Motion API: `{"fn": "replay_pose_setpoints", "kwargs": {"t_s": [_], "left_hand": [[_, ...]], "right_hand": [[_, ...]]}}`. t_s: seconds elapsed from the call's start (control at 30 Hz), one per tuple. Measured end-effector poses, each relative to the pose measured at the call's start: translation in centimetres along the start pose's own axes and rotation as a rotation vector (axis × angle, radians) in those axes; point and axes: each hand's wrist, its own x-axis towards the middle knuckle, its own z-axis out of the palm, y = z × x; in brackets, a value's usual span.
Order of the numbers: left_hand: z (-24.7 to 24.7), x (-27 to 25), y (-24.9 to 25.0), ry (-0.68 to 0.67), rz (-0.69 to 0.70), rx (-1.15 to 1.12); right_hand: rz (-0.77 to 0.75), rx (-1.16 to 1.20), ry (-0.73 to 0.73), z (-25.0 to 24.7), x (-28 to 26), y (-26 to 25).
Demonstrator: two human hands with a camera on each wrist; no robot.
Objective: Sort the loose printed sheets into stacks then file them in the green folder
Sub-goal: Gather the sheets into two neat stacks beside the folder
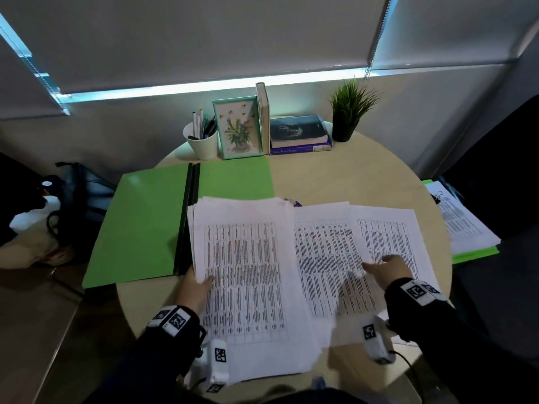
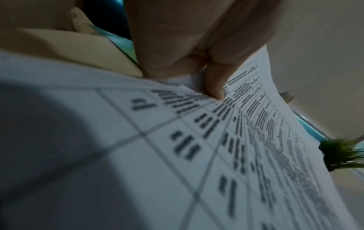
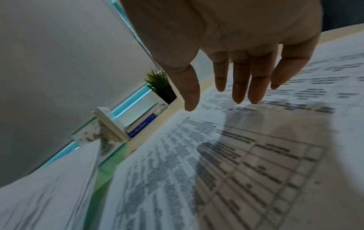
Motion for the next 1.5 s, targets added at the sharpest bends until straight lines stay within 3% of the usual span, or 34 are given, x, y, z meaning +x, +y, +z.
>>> {"fn": "replay_pose_setpoints", "kwargs": {"t_s": [0.1, 0.2, 0.43, 0.9, 1.13, 1.33, 1.5], "left_hand": [[-0.1, 1.0, -2.1, -0.010, -0.058, 0.123], [0.2, 1.4, -3.3, -0.030, -0.121, 0.160], [0.7, 1.2, -3.5, -0.028, -0.121, 0.179], [1.6, 2.2, -2.7, -0.018, -0.080, 0.010], [3.4, 2.4, -1.9, -0.088, -0.122, 0.153], [3.6, 2.2, -2.0, -0.081, -0.131, 0.159], [3.7, 2.0, -2.3, -0.091, -0.136, 0.141]], "right_hand": [[0.035, -0.118, -0.004, -0.1, 1.2, 0.9], [-0.007, -0.285, -0.101, 0.4, 1.1, 0.9], [-0.084, -0.508, -0.129, 1.4, 1.1, 1.2], [0.119, -0.243, 0.160, -4.5, 4.4, 6.8], [0.118, -0.250, 0.129, -3.8, 4.4, 7.3], [0.224, -0.303, 0.188, -3.3, 3.7, 6.8], [0.224, -0.389, 0.098, -2.7, 3.6, 5.7]]}}
